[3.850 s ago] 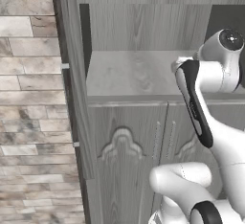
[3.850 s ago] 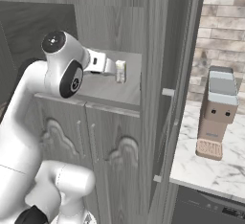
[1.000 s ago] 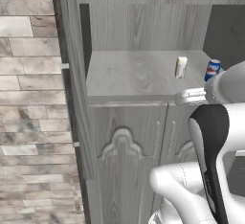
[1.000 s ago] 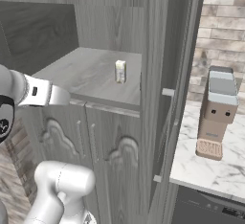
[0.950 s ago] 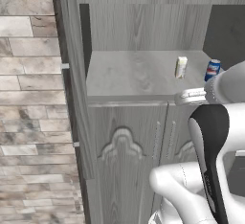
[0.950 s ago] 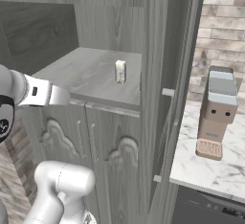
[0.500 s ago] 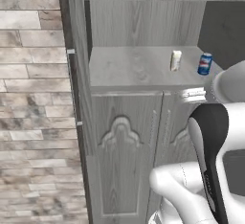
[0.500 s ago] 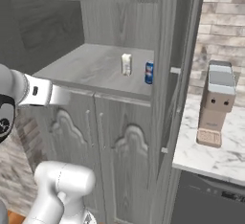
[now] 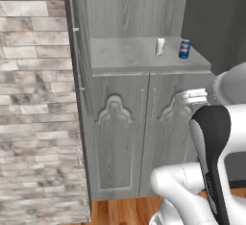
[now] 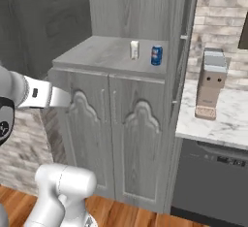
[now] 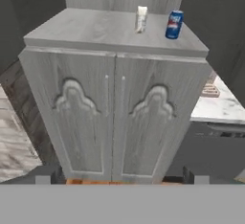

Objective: Pick the boxed drink, boxed drink, can from the counter and place them in the open cabinet.

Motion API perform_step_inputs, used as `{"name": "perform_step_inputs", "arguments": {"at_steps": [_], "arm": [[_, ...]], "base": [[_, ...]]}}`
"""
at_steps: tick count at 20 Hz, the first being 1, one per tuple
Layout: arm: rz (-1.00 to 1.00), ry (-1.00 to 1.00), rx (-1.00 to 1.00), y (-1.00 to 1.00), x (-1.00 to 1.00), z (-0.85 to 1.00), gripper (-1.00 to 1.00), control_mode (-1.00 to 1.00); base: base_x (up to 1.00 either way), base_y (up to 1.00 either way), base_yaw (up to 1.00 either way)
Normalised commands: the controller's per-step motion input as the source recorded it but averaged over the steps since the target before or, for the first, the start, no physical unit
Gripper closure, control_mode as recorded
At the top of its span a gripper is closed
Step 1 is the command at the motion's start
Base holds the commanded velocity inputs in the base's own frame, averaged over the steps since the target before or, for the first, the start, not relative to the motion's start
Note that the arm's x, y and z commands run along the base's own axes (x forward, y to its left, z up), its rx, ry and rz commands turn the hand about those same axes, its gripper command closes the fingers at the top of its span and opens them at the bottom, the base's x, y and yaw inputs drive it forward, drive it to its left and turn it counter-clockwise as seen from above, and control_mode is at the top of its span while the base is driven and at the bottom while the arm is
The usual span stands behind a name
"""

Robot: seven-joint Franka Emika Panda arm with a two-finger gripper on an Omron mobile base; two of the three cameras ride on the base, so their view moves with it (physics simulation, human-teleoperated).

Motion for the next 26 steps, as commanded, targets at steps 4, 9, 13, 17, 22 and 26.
{"name": "perform_step_inputs", "arguments": {"at_steps": [4,9,13,17,22,26], "arm": [[0.0,0.0,0.0,0.0,0.0,0.0,-1.0,1.0],[0.0,0.0,0.0,0.0,0.0,0.0,-1.0,1.0],[0.0,0.0,0.0,0.0,0.0,0.0,-1.0,1.0],[0.0,0.0,0.0,0.0,0.0,0.0,-1.0,1.0],[0.0,0.0,0.0,0.0,0.0,0.0,-1.0,1.0],[0.0,0.0,0.0,0.0,0.0,0.0,-1.0,1.0]], "base": [[-0.52,0.12,-0.34],[-0.64,0.04,-0.4],[-0.68,-0.09,-0.5],[-0.66,-0.37,-0.64],[-0.54,-0.27,-0.69],[-0.42,-0.39,-0.69]]}}
